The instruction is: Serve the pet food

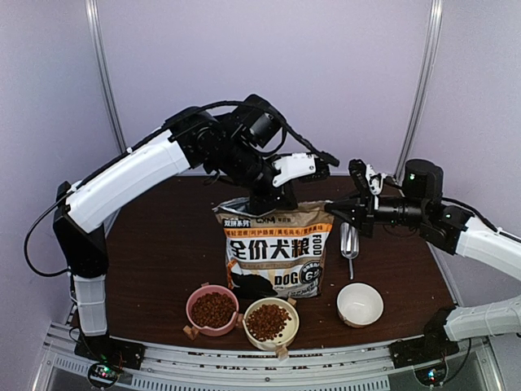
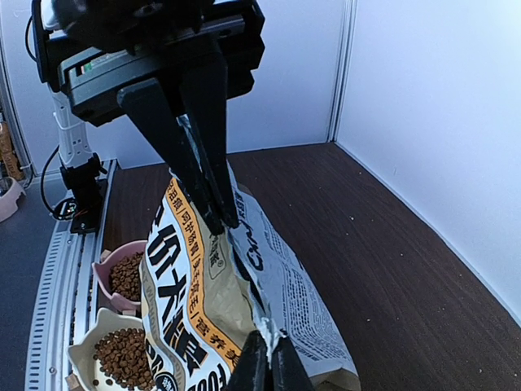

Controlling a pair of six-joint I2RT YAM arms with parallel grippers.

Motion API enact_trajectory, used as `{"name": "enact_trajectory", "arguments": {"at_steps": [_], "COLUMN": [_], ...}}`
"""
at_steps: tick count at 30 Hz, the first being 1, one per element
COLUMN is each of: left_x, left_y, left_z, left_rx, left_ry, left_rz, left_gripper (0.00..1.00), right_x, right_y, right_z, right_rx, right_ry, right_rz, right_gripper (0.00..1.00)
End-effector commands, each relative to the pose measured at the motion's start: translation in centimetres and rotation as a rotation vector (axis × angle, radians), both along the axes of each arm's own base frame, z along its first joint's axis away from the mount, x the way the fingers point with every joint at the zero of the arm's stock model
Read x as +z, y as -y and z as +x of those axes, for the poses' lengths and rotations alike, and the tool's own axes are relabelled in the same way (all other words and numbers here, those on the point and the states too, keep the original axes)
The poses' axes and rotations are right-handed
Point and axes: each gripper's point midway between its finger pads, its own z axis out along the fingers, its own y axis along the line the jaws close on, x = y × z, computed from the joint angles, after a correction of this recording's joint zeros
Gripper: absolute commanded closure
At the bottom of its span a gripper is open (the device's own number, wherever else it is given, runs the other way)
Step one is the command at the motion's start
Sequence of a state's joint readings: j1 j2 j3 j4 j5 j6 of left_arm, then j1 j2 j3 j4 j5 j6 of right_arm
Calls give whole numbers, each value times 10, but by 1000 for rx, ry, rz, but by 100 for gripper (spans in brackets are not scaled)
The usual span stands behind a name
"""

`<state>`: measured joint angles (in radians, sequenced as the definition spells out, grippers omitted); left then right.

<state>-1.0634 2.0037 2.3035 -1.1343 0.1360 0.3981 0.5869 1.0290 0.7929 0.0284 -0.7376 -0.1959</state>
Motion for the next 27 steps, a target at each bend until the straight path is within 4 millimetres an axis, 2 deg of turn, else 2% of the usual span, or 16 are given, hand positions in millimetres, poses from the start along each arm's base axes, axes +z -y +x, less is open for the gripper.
{"name": "enact_trajectory", "arguments": {"at_steps": [1, 7, 12, 17, 22, 23, 24, 25, 27], "left_x": [10, 14, 18, 20, 20, 20, 19, 18, 15], "left_y": [-1, 3, 6, 8, 7, 7, 6, 5, 0], "left_z": [-11, -14, -15, -15, -14, -13, -12, -10, -6], "left_rx": [-28, -41, -48, -52, -47, -43, -38, -29, -9], "left_ry": [-7, -15, -14, -15, -12, -7, -3, 4, 25], "left_rz": [-24, -47, -67, -79, -75, -74, -71, -64, -43], "left_gripper": [100, 100, 100, 100, 100, 100, 96, 86, 74], "right_x": [8, 3, 2, 6, 9, 10, 12, 15, 21], "right_y": [-10, -16, -20, -23, -25, -24, -22, -20, -16], "right_z": [-7, -5, -4, -3, -3, -3, -3, -3, -3], "right_rx": [60, 69, 74, 79, 79, 71, 61, 49, 21], "right_ry": [15, 15, 15, 31, 36, 42, 50, 63, 85], "right_rz": [-3, -27, -34, -12, 1, 7, 18, 32, 63], "right_gripper": [93, 79, 76, 82, 100, 100, 100, 100, 100]}}
